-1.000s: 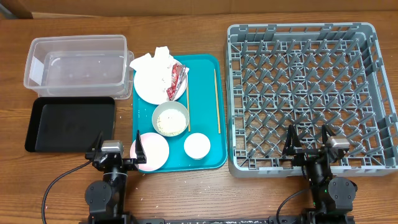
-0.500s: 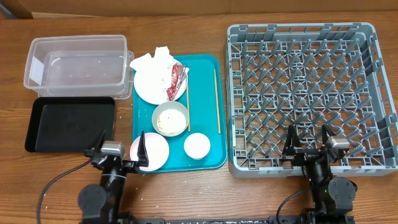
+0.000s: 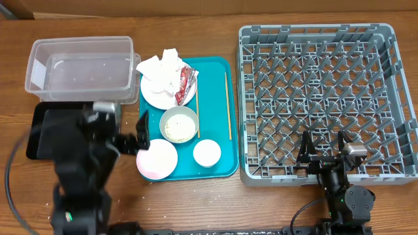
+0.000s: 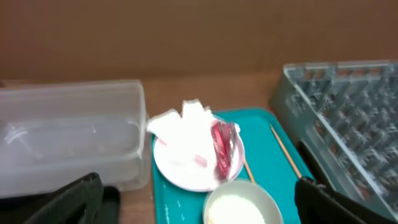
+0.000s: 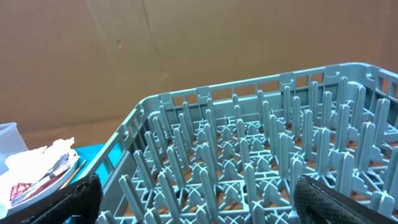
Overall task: Sort waste into correct bins and load items into the dishwasher
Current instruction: 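Reach the left gripper to the tissue and red wrapper on the white plate, then grasp the tissue with the left gripper and lift it, then move the tissue over the clear bin and release it, then reach the left gripper back and grasp the red wrapper, then carry the red wrapper to the clear bin and drop it, then reach the left gripper to the rice bowl and grasp its rim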
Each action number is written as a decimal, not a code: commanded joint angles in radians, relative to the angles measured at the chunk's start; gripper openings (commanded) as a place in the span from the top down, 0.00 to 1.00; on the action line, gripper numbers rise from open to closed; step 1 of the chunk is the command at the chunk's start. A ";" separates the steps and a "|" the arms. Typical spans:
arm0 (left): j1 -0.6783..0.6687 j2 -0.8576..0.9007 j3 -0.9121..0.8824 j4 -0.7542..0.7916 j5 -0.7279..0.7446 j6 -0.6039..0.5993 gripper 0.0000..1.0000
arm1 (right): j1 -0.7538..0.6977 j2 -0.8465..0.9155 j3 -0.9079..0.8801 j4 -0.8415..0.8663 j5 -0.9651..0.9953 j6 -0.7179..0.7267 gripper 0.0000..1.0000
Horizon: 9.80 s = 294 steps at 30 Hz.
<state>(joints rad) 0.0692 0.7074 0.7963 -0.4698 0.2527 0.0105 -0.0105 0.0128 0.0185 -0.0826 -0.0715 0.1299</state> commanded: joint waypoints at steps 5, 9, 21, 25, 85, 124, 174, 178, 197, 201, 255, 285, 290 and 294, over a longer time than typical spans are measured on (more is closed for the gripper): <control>-0.097 0.415 0.504 -0.328 -0.036 0.050 0.00 | 0.006 -0.010 -0.011 0.006 -0.001 -0.003 0.00; -0.161 0.601 0.750 -0.521 -0.098 0.050 0.00 | 0.006 -0.010 -0.011 0.006 -0.001 -0.003 0.00; -0.214 0.898 0.964 -0.511 -0.080 0.069 0.00 | 0.006 -0.010 -0.011 0.006 -0.001 -0.003 0.00; -0.216 0.945 0.964 -0.518 -0.084 0.085 0.01 | 0.006 -0.010 -0.011 0.006 -0.001 -0.003 0.00; -0.261 1.547 0.964 -0.279 -0.208 0.021 0.00 | 0.006 -0.010 -0.011 0.006 -0.001 -0.003 0.00; -0.245 1.562 1.519 -0.779 -0.208 -0.089 0.96 | 0.006 -0.010 -0.011 0.006 -0.001 -0.003 0.00; -0.219 1.564 1.573 -1.034 -0.052 0.349 0.01 | 0.006 -0.010 -0.011 0.006 -0.001 -0.003 0.00; -0.267 1.565 1.454 -0.955 -0.053 0.407 0.01 | 0.006 -0.010 -0.011 0.006 -0.001 -0.003 0.00; -0.299 1.569 1.089 -0.640 -0.053 0.517 0.07 | 0.006 -0.010 -0.011 0.006 -0.002 -0.003 0.00; -0.299 1.571 1.062 -0.598 -0.058 0.517 0.12 | 0.006 -0.010 -0.011 0.006 -0.002 -0.003 0.00; 0.115 1.634 1.555 -0.934 -0.259 -0.183 0.35 | 0.006 -0.010 -0.011 0.006 -0.001 -0.003 0.00; -0.155 1.122 1.305 -1.194 -0.132 -0.087 0.32 | 0.006 -0.010 -0.011 0.006 -0.001 -0.003 0.00; -0.305 1.111 1.116 -1.058 -0.129 -0.151 0.31 | 0.006 -0.010 -0.011 0.006 -0.001 -0.003 0.00; -0.408 1.112 0.983 -0.922 -0.130 -0.168 0.29 | 0.006 -0.010 -0.011 0.006 -0.001 -0.003 0.00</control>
<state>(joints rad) -0.2806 1.8290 1.8469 -1.4326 0.1131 -0.1219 -0.0105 0.0128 0.0185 -0.0822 -0.0711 0.1299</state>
